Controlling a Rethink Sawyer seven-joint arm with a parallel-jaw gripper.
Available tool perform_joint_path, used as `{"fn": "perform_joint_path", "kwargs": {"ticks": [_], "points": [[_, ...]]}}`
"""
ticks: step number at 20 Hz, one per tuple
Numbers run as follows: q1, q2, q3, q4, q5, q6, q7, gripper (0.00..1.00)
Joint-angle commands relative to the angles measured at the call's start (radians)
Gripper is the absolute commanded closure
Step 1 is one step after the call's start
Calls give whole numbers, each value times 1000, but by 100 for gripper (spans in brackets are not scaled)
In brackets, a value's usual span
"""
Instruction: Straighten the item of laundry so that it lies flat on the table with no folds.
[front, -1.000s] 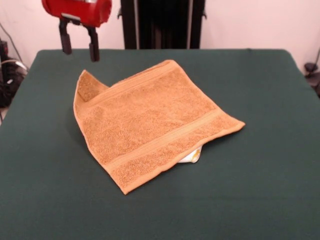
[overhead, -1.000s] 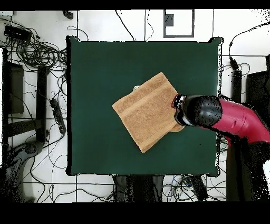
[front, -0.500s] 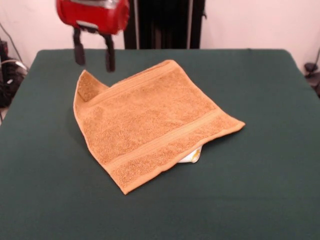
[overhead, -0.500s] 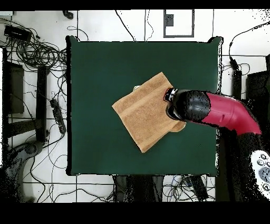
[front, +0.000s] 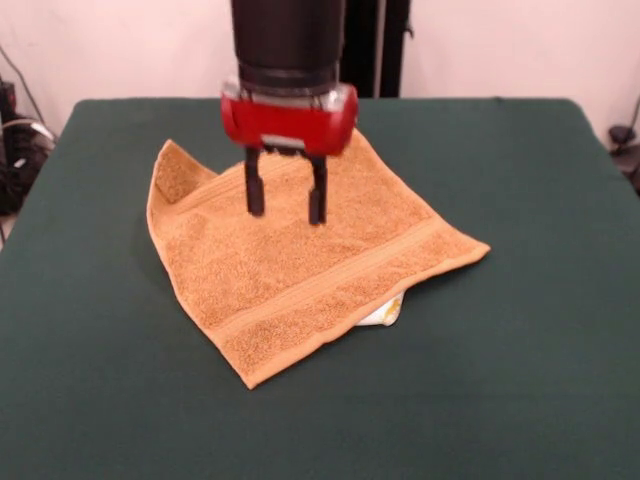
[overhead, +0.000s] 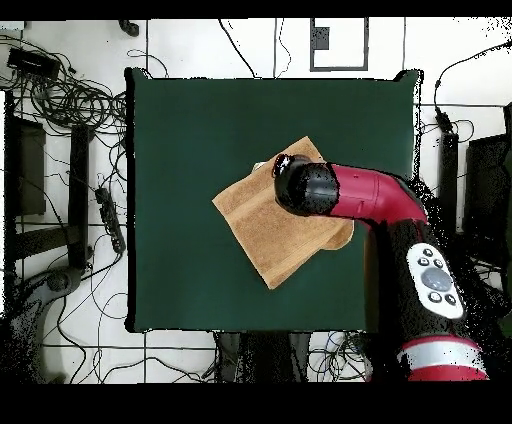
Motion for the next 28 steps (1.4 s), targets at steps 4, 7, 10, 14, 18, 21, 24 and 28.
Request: {"fn": "perform_joint_path", "kwargs": {"ticks": [4, 7, 10, 14, 18, 21, 24, 28], "points": [[55, 225, -2, -46, 51, -86, 194, 0], [63, 278, -7, -52, 42, -171, 204, 0], [53, 334, 0, -62, 34, -229, 185, 0], [81, 373, -33, -56, 54, -270, 217, 0], [105, 388, -62, -60, 89, -296, 232, 0], [101, 399, -65, -70, 92, -312, 212, 0], [113, 402, -85, -77, 90, -321, 199, 0], [116, 403, -96, -78, 95, -321, 185, 100]]}}
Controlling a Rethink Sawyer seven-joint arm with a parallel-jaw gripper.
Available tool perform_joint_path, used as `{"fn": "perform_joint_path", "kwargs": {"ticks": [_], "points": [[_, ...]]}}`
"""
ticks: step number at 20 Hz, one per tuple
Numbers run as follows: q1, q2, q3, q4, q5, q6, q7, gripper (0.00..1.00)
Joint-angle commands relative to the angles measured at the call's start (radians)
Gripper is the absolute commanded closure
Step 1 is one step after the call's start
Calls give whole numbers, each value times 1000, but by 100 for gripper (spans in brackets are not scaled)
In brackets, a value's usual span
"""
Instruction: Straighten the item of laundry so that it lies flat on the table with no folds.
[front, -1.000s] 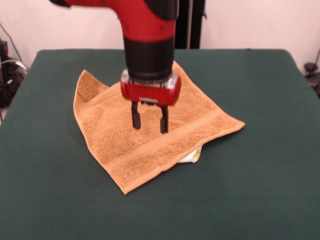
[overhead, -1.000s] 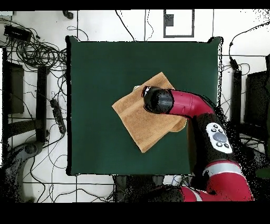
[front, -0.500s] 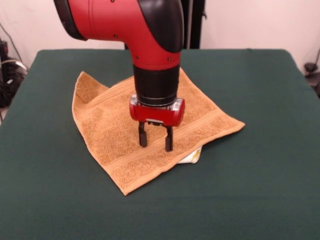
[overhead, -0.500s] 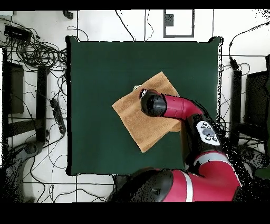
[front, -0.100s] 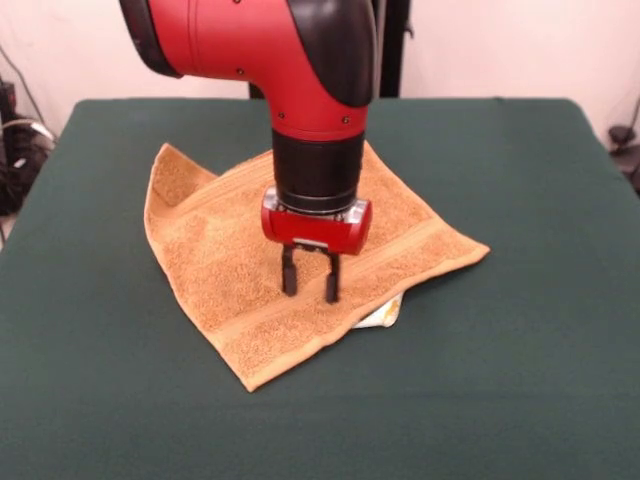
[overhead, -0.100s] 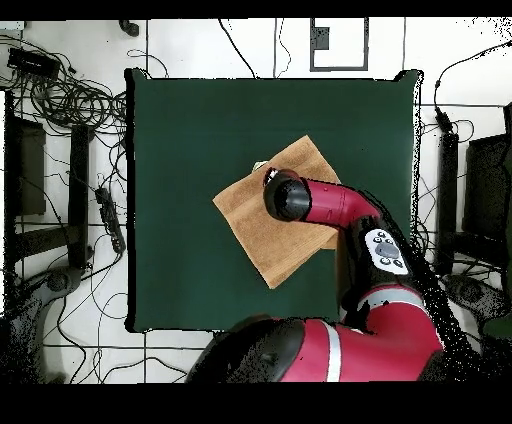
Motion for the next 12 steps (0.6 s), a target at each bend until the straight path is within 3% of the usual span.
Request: {"fn": "perform_joint_path", "kwargs": {"ticks": [1, 12], "points": [[30, 154, 15, -22, 30, -103, 182, 100], [41, 150, 0, -29, 40, -80, 181, 100]]}}
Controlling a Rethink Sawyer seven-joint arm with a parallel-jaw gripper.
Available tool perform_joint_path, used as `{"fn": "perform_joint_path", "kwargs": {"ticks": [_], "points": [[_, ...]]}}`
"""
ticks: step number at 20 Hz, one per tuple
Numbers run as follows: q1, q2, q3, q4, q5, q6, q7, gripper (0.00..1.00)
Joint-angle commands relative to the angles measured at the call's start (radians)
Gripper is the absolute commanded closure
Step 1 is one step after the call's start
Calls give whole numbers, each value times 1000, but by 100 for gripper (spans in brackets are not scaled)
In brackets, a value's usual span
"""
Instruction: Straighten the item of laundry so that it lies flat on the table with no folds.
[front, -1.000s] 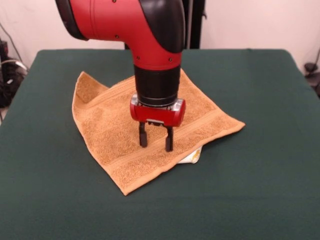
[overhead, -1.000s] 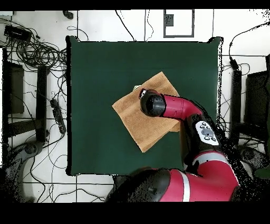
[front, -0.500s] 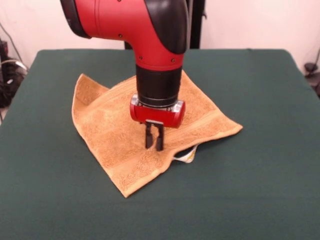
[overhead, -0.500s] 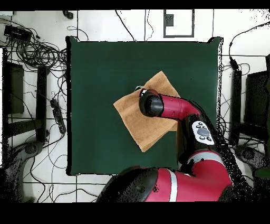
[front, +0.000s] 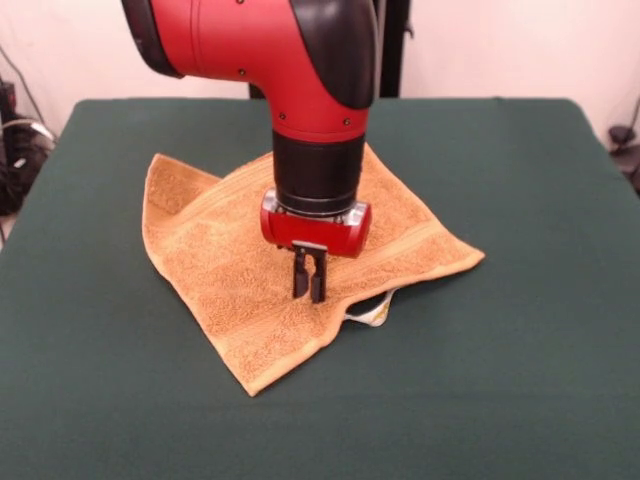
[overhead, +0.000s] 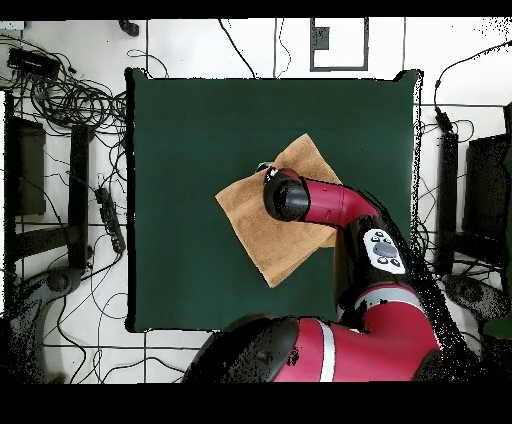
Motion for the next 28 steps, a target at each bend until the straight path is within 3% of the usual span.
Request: {"fn": "perform_joint_path", "kwargs": {"ticks": [1, 5, 9, 15, 28], "points": [[42, 138, -1, -21, 48, -67, 194, 100], [52, 48, 9, -6, 76, 69, 170, 100], [151, -48, -45, -23, 130, 233, 232, 100], [164, -72, -54, -88, 171, 343, 186, 100], [49, -27, 56, -172, 141, 309, 20, 100]]}}
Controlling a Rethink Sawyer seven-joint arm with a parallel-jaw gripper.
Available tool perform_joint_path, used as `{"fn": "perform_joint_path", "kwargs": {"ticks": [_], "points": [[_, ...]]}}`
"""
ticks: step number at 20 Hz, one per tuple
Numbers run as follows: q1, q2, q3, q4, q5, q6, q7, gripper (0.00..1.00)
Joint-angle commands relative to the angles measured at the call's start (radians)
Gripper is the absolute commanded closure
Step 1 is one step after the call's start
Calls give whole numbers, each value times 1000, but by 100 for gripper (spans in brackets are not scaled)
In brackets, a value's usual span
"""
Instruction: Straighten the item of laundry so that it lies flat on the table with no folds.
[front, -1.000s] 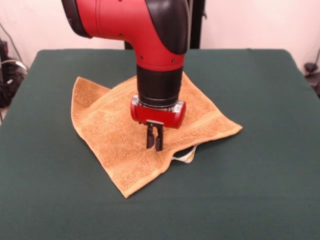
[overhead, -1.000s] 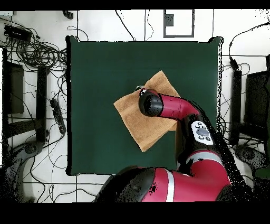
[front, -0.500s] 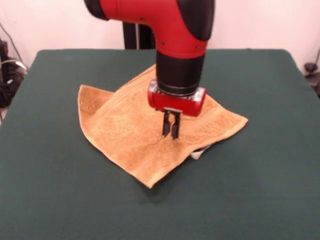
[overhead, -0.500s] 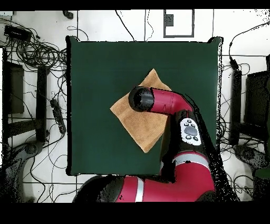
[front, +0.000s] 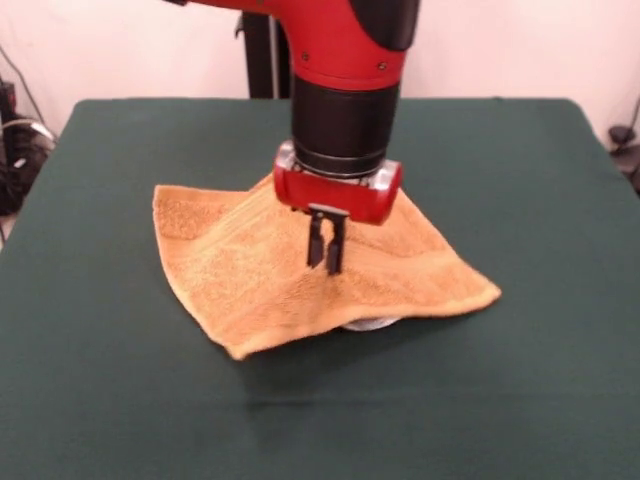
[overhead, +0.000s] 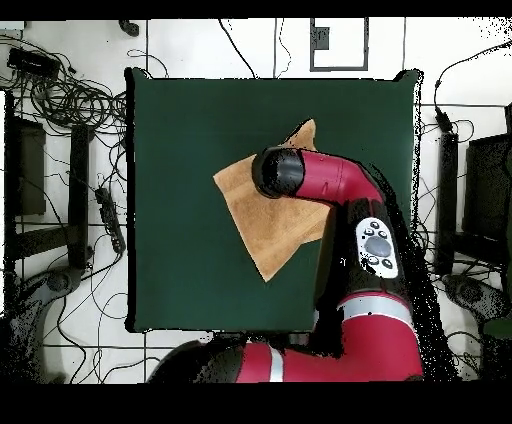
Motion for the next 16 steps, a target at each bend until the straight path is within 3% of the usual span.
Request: {"fn": "perform_joint_path", "kwargs": {"ticks": [1, 13, 14, 16], "points": [[-53, 56, 139, -66, 34, 45, 12, 100], [-108, 66, 211, -38, -9, -43, -17, 100], [-122, 66, 230, -24, -12, -66, -22, 0], [-132, 64, 240, -12, -15, -95, -20, 0]]}}
